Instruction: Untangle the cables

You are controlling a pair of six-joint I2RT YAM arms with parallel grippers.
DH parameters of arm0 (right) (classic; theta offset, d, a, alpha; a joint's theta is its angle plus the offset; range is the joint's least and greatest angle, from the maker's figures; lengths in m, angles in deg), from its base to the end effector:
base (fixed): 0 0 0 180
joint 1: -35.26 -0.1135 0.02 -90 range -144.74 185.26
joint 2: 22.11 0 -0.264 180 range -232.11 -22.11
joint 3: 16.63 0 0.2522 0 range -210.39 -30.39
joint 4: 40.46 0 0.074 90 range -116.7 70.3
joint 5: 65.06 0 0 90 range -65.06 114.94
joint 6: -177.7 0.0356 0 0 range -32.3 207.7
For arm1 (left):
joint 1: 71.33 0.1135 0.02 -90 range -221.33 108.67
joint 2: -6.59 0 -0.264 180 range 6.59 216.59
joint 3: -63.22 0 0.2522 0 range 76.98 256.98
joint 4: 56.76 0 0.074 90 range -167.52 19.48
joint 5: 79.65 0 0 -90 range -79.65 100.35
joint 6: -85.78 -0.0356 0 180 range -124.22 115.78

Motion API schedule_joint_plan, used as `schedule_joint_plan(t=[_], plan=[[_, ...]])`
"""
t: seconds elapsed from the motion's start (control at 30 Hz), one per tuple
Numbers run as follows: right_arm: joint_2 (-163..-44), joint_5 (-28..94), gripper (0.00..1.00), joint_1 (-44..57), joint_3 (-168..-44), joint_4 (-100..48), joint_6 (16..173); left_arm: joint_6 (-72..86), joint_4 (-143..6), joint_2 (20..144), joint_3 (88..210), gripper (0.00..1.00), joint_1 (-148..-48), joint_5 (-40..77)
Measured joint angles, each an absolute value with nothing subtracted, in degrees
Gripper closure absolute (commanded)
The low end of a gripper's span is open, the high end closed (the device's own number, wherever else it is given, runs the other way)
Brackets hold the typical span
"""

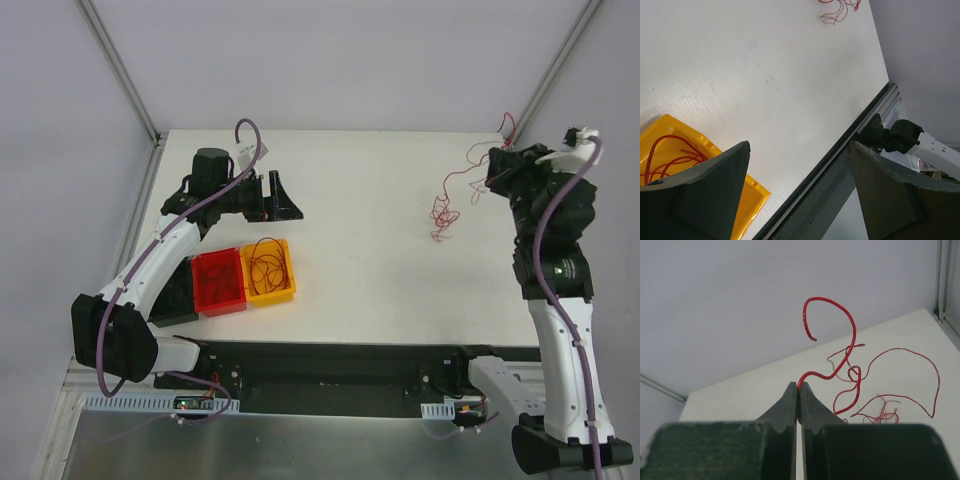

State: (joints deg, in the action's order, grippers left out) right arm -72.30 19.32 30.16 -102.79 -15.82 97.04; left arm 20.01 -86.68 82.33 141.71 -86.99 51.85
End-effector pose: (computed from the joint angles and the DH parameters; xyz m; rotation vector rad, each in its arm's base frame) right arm 0.1621 0.0110 0.4859 0.1330 1.3690 0.1437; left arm 0.2791 -0.1027 0.3355 0.3218 2.0921 -1.1641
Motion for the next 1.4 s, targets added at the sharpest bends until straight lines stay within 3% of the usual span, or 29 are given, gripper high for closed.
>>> schedule_joint_plan(t=[0.27, 0.4, 0.53, 0.67, 0.83, 1.0, 1.07, 1.17, 1.4], plan=[[-80.8, 19.6, 1.00, 30.2, -92.2, -6.3, 97.5, 20.0, -86.7, 82.3, 141.7, 0.19, -87.0, 51.9], [-84.7, 20.5, 1.00, 30.3, -105.0, 0.1, 97.3, 20.0, -86.7, 82.3, 141.7, 0.19, -87.0, 51.9], [-84.9, 23.9, 1.00, 30.3, -122.5, -2.8, 97.8, 20.0, -86.7, 82.3, 141.7, 0.19, -87.0, 51.8], [-80.7, 28.8, 1.00, 30.3, -126.9, -9.8, 100.5, 20.0, -86.7, 82.3, 141.7, 0.19, -87.0, 51.9], [-74.8, 32.6, 0.99, 30.3, -111.9, -16.3, 104.6, 20.0, -86.7, 82.3, 141.7, 0.18, -87.0, 51.9], [-78.3, 38.2, 0.99, 27.4, -78.8, -24.5, 112.6, 20.1, -86.7, 82.3, 141.7, 0.18, -87.0, 51.9], [-84.2, 39.6, 0.94, 23.7, -69.4, -24.5, 114.5, 20.2, -86.7, 82.3, 141.7, 0.18, -87.0, 52.0], [-88.2, 40.9, 0.74, 17.2, -61.4, -20.0, 115.4, 20.2, -86.6, 82.5, 141.7, 0.18, -87.0, 52.1], [-87.8, 37.5, 0.39, 16.5, -75.1, -14.0, 108.6, 20.2, -86.6, 84.2, 141.7, 0.18, -87.0, 52.2]])
